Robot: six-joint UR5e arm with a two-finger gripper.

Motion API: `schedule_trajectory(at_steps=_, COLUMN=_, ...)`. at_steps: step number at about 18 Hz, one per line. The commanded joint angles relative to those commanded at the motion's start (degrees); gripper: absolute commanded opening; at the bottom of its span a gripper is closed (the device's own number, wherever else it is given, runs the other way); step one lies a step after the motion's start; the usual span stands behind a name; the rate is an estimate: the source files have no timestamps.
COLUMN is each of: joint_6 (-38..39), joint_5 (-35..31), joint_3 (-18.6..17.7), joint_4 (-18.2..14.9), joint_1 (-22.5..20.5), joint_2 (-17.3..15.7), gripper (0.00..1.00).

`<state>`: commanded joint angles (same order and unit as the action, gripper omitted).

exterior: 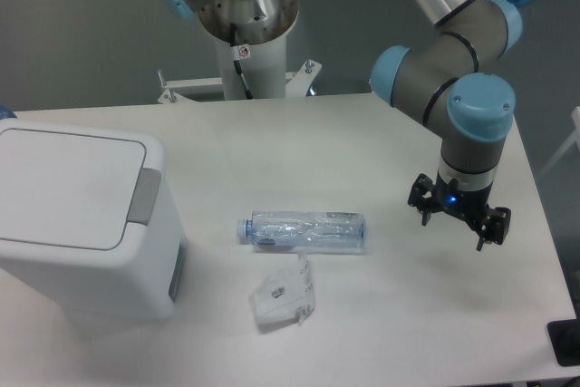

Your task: Open the trash can

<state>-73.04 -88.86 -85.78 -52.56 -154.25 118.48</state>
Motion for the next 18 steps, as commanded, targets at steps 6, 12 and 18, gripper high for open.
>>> schedule_trajectory(at_steps=6, joint_6=9.56, joint_5=5.17, joint_3=0.26, joint_4=-0.09, joint_1=1.05, joint_2=-0.62, gripper=1.00)
schedule_trajectory(at_steps=12, joint_6=28.37, joint_5=14.57, joint_3=0.53, joint_4=0.00, joint_1=2.90, joint_2=-3.60, gripper=1.00)
schedule_trajectory(at_steps=18, joint_6=40.51, joint_5=18.54, joint_3=0.62, joint_4=0.00, joint_1=5.44, joint_2=-7.29, gripper=1.00)
